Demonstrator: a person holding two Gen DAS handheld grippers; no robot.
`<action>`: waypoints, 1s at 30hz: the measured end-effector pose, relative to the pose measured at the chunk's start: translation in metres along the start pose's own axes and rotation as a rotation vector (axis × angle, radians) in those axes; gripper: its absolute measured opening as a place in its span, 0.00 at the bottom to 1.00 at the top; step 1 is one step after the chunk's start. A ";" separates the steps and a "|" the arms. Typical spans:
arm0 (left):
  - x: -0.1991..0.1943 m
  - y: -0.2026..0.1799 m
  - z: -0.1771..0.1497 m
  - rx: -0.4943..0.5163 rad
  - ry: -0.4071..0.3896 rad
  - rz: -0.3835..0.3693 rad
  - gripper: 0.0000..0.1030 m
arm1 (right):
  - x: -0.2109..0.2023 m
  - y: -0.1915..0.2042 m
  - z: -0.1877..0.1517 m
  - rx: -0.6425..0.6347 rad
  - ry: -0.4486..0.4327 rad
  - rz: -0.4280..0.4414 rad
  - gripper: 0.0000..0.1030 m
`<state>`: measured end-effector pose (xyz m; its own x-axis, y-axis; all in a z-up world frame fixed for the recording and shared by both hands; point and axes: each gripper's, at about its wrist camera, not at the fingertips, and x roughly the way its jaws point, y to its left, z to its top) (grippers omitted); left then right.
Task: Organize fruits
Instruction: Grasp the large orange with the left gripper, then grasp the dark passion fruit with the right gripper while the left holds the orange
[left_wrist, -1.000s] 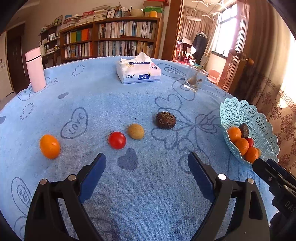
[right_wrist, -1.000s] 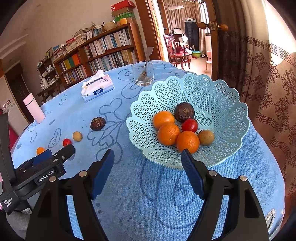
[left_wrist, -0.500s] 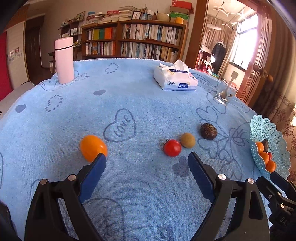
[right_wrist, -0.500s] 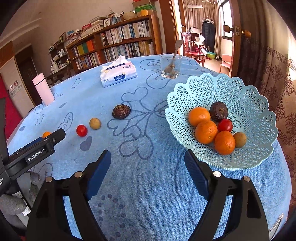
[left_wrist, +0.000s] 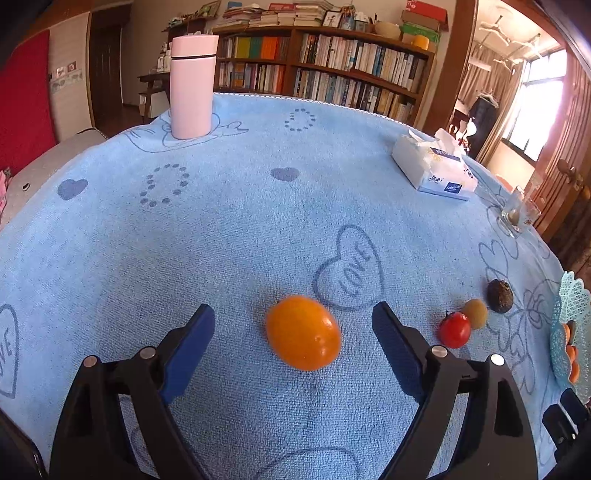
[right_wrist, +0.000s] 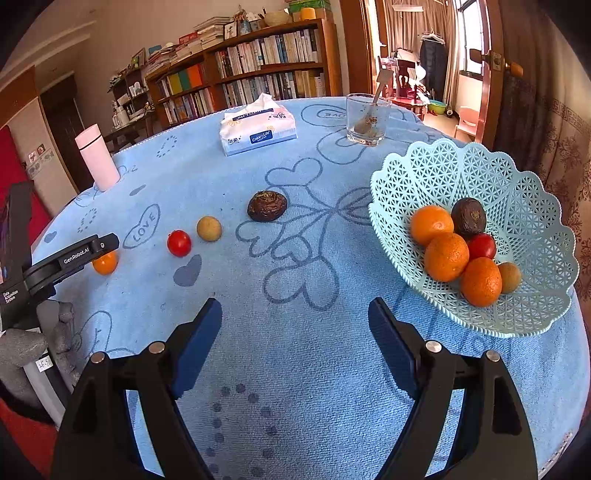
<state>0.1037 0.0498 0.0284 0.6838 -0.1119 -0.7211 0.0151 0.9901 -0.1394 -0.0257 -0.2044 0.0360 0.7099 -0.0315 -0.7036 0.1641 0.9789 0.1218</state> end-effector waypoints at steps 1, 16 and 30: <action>0.003 0.000 0.000 -0.001 0.010 -0.004 0.72 | 0.001 0.000 0.000 0.000 0.003 0.000 0.80; -0.002 -0.002 -0.007 0.004 -0.030 -0.055 0.40 | 0.030 0.011 0.028 -0.030 0.026 0.014 0.80; -0.006 -0.003 -0.009 0.001 -0.070 -0.032 0.40 | 0.099 0.034 0.078 -0.106 0.065 -0.014 0.77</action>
<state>0.0930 0.0467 0.0276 0.7321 -0.1369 -0.6673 0.0382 0.9863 -0.1605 0.1032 -0.1895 0.0249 0.6617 -0.0353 -0.7489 0.0980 0.9944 0.0397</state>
